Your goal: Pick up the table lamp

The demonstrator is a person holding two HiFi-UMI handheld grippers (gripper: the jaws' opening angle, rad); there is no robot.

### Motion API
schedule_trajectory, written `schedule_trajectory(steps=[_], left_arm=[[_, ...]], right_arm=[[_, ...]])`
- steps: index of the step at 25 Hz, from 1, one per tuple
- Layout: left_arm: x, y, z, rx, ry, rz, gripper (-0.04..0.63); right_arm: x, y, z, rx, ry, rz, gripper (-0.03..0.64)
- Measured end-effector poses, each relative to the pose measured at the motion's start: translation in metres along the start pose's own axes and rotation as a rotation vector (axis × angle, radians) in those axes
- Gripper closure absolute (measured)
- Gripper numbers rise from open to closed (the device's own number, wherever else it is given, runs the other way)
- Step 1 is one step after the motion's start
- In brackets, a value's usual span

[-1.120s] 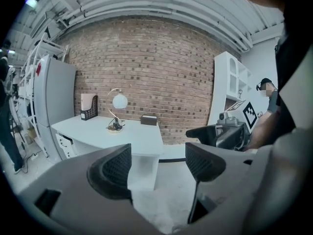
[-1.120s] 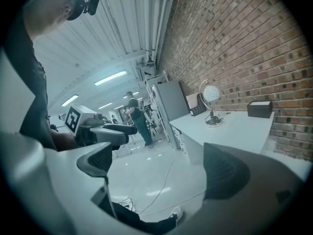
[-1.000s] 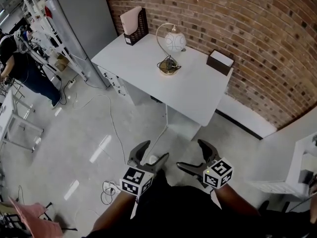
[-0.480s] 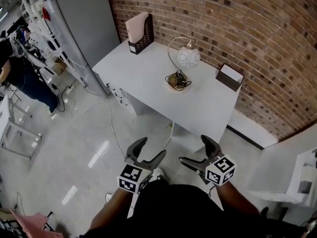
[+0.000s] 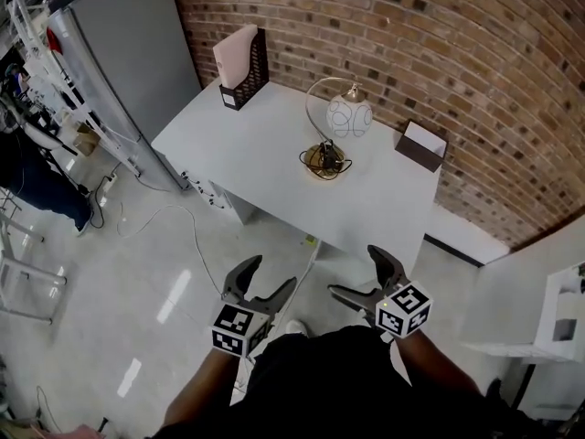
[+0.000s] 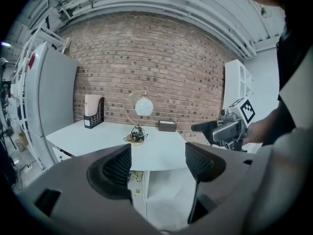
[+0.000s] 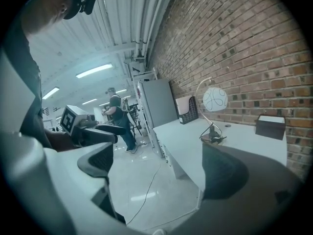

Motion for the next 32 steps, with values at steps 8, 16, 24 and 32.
schedule_trajectory(steps=[8, 16, 24, 32], left_arm=[[0.003, -0.02, 0.025, -0.039, -0.009, -0.017, 0.252], [0.008, -0.032, 0.059, -0.054, -0.031, -0.013, 0.252], [0.056, -0.078, 0.111, -0.033, -0.016, 0.038, 0.252], [0.09, -0.102, 0.176, -0.049, -0.028, 0.071, 0.252]], right_arm=[[-0.005, 0.02, 0.018, -0.043, -0.034, 0.025, 0.046], [0.006, 0.054, 0.037, -0.051, -0.012, 0.042, 0.051], [0.043, 0.104, 0.068, -0.05, 0.04, 0.042, 0.052], [0.065, 0.167, 0.091, -0.063, 0.048, 0.061, 0.057]])
Point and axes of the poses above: the fingertips, and each gripper's own axes: z forward along the fingers, y to its right, x out of its top, the point moved 2 cm from there along -z, backward along the fingers, and after that the axes turned 2 degrees about z, right-handed, at the moved point
